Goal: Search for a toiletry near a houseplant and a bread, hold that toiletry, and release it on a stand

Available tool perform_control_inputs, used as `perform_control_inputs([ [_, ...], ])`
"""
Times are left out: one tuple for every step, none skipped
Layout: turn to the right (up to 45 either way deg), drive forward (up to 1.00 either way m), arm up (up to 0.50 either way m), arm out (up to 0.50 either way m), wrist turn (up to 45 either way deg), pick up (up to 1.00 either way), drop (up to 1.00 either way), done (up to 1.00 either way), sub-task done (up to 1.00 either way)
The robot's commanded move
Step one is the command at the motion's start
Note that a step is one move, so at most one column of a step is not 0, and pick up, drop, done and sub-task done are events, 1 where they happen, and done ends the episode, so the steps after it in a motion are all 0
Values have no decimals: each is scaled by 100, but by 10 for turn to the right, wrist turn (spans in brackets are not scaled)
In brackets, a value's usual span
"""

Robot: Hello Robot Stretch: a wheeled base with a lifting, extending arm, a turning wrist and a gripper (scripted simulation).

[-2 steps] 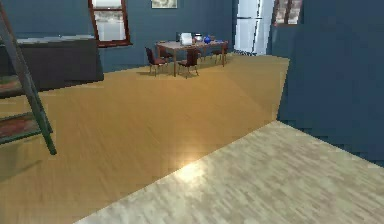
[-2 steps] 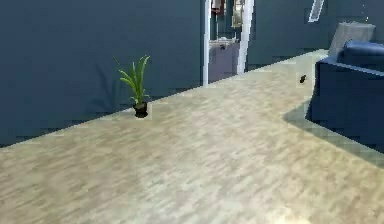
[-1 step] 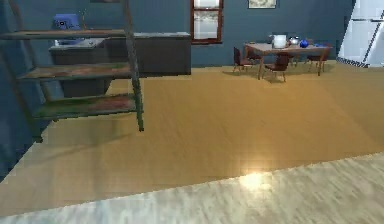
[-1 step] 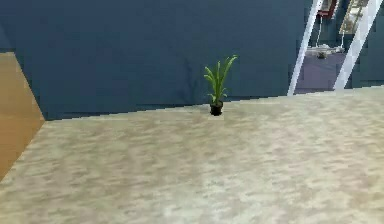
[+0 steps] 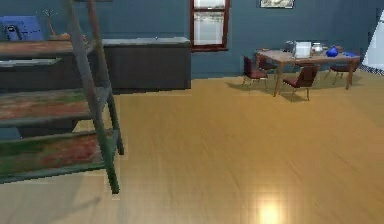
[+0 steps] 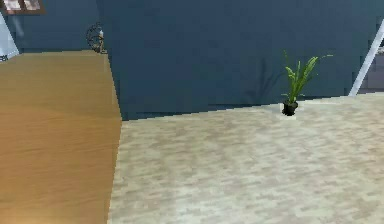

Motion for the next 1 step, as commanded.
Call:
perform_control_inputs([
  [-30,0,0,0,0,0,0,0,0],
])
